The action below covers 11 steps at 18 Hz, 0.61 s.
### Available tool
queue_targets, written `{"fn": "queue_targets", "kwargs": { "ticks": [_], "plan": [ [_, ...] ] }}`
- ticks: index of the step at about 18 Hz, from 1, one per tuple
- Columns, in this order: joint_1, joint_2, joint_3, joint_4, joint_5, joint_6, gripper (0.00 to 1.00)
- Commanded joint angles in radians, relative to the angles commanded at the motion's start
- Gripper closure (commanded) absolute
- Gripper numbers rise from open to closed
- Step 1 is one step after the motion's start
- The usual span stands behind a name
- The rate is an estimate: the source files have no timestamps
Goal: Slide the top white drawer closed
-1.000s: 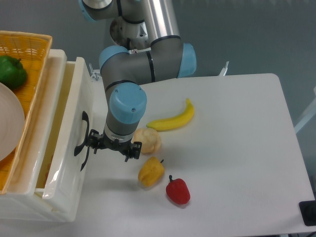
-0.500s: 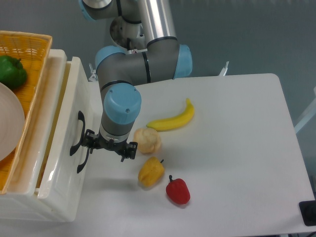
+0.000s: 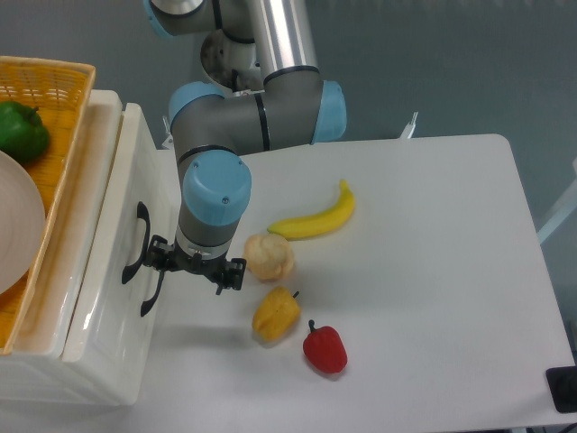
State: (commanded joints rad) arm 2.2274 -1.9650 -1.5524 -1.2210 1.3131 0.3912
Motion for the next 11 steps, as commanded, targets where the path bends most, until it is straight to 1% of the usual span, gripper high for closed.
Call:
{"fn": "queue_targets", "kwargs": {
  "ticks": [11],
  "plan": [
    [0.000,0.002,0.000,0.000,-0.011,-0.008,0.00]
  ]
}}
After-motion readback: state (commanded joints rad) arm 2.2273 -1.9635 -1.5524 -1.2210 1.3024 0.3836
